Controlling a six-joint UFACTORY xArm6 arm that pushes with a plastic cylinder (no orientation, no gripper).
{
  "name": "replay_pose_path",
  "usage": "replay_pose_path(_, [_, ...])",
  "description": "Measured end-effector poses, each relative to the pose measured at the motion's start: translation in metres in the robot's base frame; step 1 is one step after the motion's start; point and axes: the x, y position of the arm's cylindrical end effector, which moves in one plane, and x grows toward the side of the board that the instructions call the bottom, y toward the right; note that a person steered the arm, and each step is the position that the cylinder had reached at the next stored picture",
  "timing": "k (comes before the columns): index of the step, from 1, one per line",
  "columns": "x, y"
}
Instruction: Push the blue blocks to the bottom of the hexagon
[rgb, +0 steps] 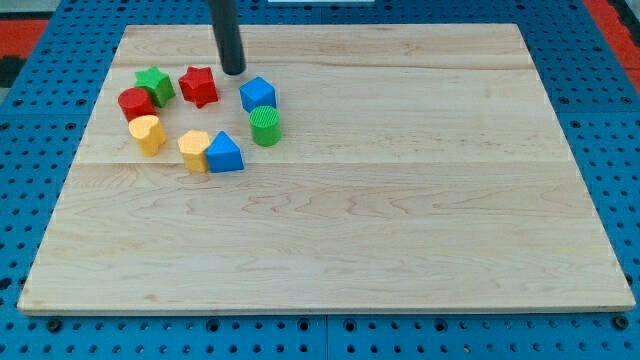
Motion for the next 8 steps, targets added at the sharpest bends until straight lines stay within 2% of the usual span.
replay_pose_path(2, [0.019,0.031])
replay_pose_path(4, [0.071,0.016])
replay_pose_path(6, [0.083,0.007])
replay_pose_path(7, [0.07,0.043])
replay_pose_path(8, [0.091,0.057])
